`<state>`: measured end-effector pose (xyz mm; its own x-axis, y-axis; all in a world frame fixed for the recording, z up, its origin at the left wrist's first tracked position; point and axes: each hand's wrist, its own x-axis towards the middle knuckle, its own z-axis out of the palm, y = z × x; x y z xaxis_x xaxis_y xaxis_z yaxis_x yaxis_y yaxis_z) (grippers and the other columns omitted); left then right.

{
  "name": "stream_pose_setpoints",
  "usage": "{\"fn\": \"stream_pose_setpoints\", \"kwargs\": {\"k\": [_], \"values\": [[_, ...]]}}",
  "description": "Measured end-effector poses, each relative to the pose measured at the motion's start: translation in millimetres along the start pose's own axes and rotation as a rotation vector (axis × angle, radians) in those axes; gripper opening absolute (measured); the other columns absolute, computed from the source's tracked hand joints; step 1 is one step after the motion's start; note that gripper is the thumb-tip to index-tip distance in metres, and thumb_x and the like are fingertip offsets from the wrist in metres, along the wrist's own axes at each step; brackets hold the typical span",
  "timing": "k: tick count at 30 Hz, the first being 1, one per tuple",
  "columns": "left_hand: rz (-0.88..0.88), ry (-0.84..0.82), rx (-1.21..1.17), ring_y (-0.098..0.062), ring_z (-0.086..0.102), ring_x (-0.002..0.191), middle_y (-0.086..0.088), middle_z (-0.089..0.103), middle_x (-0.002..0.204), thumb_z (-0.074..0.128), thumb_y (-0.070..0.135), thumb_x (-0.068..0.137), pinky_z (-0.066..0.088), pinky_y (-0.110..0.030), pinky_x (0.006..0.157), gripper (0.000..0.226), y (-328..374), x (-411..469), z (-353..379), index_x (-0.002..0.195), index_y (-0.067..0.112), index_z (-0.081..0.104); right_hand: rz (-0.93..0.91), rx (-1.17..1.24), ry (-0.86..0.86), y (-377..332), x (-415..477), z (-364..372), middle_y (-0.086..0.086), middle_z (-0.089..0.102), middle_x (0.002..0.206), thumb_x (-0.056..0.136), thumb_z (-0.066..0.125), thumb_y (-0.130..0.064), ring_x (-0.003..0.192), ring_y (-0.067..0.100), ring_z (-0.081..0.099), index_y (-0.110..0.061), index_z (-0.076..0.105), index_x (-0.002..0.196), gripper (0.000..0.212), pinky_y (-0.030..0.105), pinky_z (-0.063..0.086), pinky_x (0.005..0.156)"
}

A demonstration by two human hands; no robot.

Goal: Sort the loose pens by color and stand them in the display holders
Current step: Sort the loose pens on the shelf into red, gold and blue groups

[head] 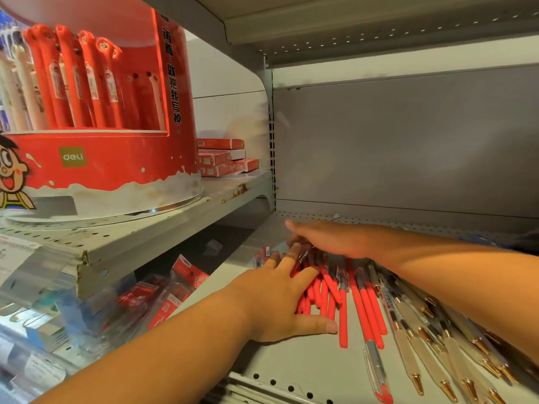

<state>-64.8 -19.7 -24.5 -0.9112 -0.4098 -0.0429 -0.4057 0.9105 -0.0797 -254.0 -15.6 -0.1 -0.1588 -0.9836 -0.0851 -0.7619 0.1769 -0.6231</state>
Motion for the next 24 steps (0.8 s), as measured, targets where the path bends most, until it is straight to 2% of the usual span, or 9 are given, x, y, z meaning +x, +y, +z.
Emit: {"fn": "stream_pose_setpoints", "kwargs": {"k": [4,6,9,11,13,15,17,21,24], "values": [[0.005,-0.022,-0.019,-0.034,0.018,0.147,0.008,0.004,0.163,0.028,0.089,0.076,0.031,-0.053,0.115,0.088,-6,0,0,0.149,0.048,-0.001,0.015,0.111,-0.036,5,-9,0,0.001,0.066,0.125,0.084,0.026,-0.08,0.115,0.017,0.061,-0.03,0.064,0.115,0.07,0.043,0.041,0.107],[-0.01,-0.026,-0.035,-0.031,0.019,0.146,0.007,0.01,0.162,0.026,0.09,0.076,0.03,-0.052,0.115,0.087,-8,-1,0,0.148,0.049,0.0,0.0,0.057,0.014,3,-16,-5,0.003,0.059,0.136,0.094,0.026,-0.068,0.123,0.017,0.055,-0.024,0.06,0.126,0.064,0.039,0.037,0.11],[-0.05,-0.017,-0.093,-0.03,0.022,0.146,0.007,0.015,0.161,0.021,0.093,0.072,0.031,-0.05,0.115,0.09,-6,-1,0,0.148,0.049,-0.001,-0.051,-0.08,0.161,0,-28,-19,0.001,0.058,0.132,0.104,0.04,-0.033,0.116,0.012,0.053,-0.016,0.06,0.127,0.034,0.021,0.042,0.092],[-0.086,-0.014,-0.163,-0.029,0.026,0.143,0.004,0.02,0.159,0.017,0.096,0.068,0.033,-0.05,0.114,0.095,-3,0,-1,0.148,0.048,0.001,-0.051,-0.14,0.181,1,-42,-31,-0.003,0.062,0.12,0.1,0.048,-0.018,0.106,0.009,0.057,-0.021,0.064,0.116,0.022,0.022,0.046,0.086],[-0.134,0.0,-0.2,-0.029,0.032,0.139,0.001,0.028,0.155,0.015,0.096,0.069,0.035,-0.051,0.112,0.093,0,0,-2,0.148,0.046,0.009,-0.034,-0.219,0.175,4,-62,-39,-0.006,0.066,0.097,0.096,0.05,-0.011,0.082,-0.002,0.06,-0.024,0.065,0.098,0.02,0.019,0.047,0.07],[-0.186,0.025,-0.178,-0.03,0.035,0.136,-0.003,0.033,0.151,0.017,0.089,0.077,0.037,-0.05,0.11,0.084,3,3,-3,0.147,0.042,0.017,0.009,-0.229,0.141,7,-81,-42,-0.001,0.068,0.08,0.095,0.053,-0.011,0.057,0.0,0.058,-0.019,0.065,0.091,0.016,0.017,0.043,0.051],[-0.227,0.062,-0.16,-0.031,0.042,0.131,-0.007,0.041,0.145,0.022,0.077,0.089,0.039,-0.046,0.106,0.069,6,7,-6,0.144,0.036,0.029,0.092,-0.217,0.07,8,-97,-38,0.002,0.068,0.072,0.095,0.056,-0.012,0.046,0.007,0.057,-0.014,0.065,0.092,0.01,0.019,0.043,0.04],[-0.235,0.108,-0.202,-0.029,0.055,0.108,-0.01,0.054,0.124,0.036,0.04,0.098,0.048,-0.042,0.092,0.042,13,12,-15,0.137,0.025,0.043,0.131,-0.437,-0.056,5,-119,-25,0.004,0.07,0.074,0.095,0.056,-0.027,0.047,0.01,0.057,-0.012,0.066,0.096,0.018,0.018,0.044,0.041],[-0.26,0.179,-0.169,-0.031,0.057,0.097,-0.012,0.058,0.11,0.04,0.033,0.097,0.051,-0.045,0.088,0.029,17,13,-19,0.115,0.019,0.058,0.117,-0.607,-0.031,-1,-126,-18,0.014,0.07,0.092,0.093,0.058,-0.038,0.064,0.016,0.056,-0.008,0.068,0.103,0.033,0.026,0.047,0.053]]}}
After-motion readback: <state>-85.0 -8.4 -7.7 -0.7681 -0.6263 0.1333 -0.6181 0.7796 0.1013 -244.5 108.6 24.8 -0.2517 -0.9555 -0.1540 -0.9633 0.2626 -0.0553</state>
